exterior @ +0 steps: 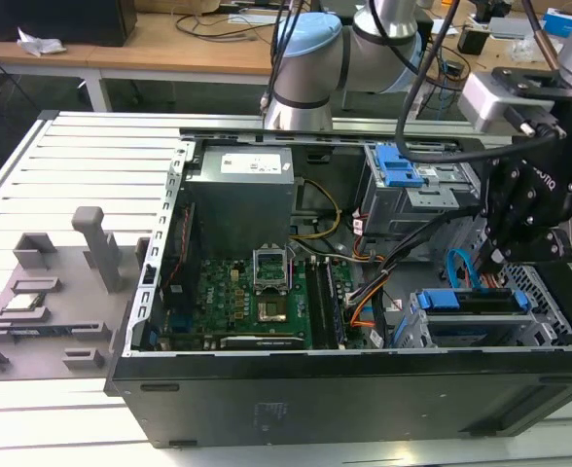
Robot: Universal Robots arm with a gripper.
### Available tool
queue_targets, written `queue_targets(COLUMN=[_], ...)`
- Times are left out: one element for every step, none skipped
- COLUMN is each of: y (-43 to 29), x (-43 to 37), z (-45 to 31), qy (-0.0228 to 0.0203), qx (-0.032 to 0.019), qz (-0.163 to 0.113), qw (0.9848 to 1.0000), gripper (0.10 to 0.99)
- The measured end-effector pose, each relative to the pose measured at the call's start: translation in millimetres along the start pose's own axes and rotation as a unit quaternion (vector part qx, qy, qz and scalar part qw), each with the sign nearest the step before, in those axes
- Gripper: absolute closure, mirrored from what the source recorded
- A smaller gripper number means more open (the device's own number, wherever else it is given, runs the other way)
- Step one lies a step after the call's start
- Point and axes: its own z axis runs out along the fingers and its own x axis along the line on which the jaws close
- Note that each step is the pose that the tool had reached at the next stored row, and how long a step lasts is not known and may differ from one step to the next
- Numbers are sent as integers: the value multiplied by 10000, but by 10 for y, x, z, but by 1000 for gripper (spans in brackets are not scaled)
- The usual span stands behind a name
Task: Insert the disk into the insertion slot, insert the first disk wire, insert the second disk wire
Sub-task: 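Insert the second disk wire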
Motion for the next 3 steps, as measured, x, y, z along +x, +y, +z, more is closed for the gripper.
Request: queue_targets(y=[0,0,0], x=[0,0,0], z=[-8,-8,-9], qy=[0,-2,-2], qx=[0,0,0], qz=[0,0,0], qw=[10000,10000,10000], gripper=[980,980,980])
